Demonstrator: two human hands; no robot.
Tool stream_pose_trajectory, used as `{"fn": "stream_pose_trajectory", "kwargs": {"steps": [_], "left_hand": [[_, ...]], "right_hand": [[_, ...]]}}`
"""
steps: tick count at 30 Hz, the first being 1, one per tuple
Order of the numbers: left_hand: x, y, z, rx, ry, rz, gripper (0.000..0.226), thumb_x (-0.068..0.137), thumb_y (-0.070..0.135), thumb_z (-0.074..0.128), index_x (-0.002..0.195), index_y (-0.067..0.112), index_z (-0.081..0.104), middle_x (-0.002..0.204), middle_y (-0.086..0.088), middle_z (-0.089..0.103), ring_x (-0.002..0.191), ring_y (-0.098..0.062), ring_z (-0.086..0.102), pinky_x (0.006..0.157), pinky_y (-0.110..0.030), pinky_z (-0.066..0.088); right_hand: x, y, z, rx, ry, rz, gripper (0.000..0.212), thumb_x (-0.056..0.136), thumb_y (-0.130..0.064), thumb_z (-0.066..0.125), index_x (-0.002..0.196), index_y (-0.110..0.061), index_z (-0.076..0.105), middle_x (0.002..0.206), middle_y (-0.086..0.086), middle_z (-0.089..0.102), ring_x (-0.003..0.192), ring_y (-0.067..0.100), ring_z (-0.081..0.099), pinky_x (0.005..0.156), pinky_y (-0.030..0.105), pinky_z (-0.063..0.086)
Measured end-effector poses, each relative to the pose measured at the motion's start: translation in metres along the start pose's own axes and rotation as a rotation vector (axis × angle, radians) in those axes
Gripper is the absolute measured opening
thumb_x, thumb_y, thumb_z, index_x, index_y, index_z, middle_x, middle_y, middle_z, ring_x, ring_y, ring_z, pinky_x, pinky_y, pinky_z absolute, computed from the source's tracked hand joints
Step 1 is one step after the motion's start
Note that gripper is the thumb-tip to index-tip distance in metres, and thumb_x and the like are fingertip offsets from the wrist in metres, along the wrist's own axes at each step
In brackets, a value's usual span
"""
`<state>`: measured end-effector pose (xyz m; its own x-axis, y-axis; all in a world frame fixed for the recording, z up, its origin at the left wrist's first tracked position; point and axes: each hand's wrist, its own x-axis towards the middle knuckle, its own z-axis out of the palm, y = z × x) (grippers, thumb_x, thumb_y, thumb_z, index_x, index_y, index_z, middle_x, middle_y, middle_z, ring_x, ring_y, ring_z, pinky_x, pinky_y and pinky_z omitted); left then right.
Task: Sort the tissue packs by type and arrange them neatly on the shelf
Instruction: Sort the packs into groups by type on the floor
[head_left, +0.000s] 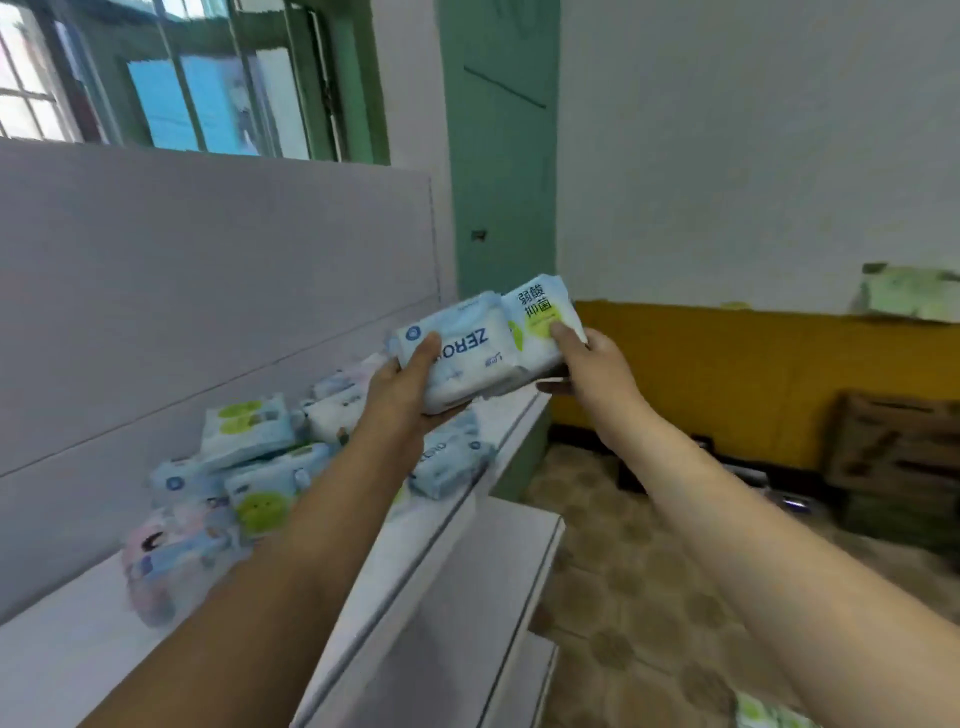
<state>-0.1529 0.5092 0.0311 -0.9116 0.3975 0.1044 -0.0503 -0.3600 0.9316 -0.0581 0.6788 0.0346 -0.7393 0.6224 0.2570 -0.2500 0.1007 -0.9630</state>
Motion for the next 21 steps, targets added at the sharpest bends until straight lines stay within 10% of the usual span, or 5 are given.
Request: {"fn": "stream_pose_trajectory", "kwargs": {"steps": [6,15,21], "left_hand": [[-0.023,-0.102,0.136,0.104,-0.108,-0.128,0.033,0.091,0.030,0.069,0.119,0.013,0.062,0.107,-0.009,0.074,0.091,-0.025,0.073,0.082,-0.047,0.060],[-0.057,-0.297,0.305,0.233,-0.240,-0.439,0.028,0.093,0.032,0.068,0.113,0.014,0.063,0.102,-0.007,0.074,0.079,-0.019,0.071,0.055,-0.026,0.055],[-0.071,-0.398,0.359,0.185,-0.284,-0.680,0.042,0.092,0.028,0.068,0.128,0.009,0.058,0.120,-0.016,0.069,0.103,-0.034,0.069,0.084,-0.046,0.059]], "right_hand": [[-0.013,0.046,-0.186,-0.022,0.326,0.082,0.022,0.095,-0.042,0.057,0.101,-0.023,0.066,0.106,0.000,0.072,0.099,0.023,0.068,0.091,0.049,0.055],[-0.061,0.125,-0.427,-0.042,0.547,0.337,0.039,0.095,-0.039,0.059,0.127,-0.017,0.054,0.115,0.004,0.066,0.098,0.022,0.069,0.078,0.040,0.061],[-0.078,0.186,-0.507,0.034,0.626,0.505,0.034,0.096,-0.023,0.061,0.125,-0.011,0.051,0.116,0.012,0.065,0.097,0.030,0.070,0.074,0.038,0.061]]}}
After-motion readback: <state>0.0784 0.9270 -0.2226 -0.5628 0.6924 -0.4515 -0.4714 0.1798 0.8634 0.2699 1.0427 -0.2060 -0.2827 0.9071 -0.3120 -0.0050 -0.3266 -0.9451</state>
